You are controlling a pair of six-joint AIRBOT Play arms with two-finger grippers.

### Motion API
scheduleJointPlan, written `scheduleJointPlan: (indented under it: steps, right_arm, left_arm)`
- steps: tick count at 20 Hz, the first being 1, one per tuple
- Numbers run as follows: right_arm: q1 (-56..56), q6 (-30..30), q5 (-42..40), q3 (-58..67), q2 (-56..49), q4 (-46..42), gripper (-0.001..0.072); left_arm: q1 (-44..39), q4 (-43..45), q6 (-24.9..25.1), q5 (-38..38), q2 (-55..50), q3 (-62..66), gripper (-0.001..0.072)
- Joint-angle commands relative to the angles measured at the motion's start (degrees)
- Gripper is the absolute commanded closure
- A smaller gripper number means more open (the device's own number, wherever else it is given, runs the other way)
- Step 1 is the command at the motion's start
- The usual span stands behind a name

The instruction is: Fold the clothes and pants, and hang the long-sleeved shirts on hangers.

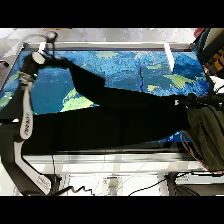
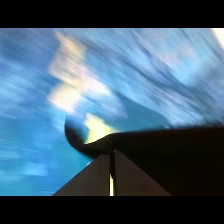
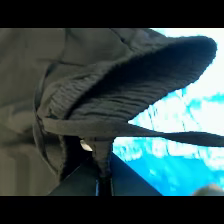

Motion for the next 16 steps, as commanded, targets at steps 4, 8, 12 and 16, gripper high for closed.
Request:
scheduleJointPlan:
  steps: [4,8,12,16]
  right_arm:
    - [0.02,4.5,-5.84,-0.13,0.02,3.15,0.0689]
    - [0.02,4.5,-5.18,-0.13,0.02,1.07,0.0688]
    - [0.02,4.48,-5.18,-0.13,0.02,0.35,0.0689]
    - [0.02,4.48,-5.2,-0.13,0.02,0.2,0.0689]
  left_arm:
    - [4.68,23.15,-14.88,-20.11,7.91,0.28,0.0702]
    - [5.66,23.15,-14.8,-38.62,7.32,-10.6,0.07]
    - [5.92,24.13,-14.43,-34.97,6.32,-22.51,0.0044]
    - [7.5,27.78,-18.25,-25.59,5.99,-21.86,0.006]
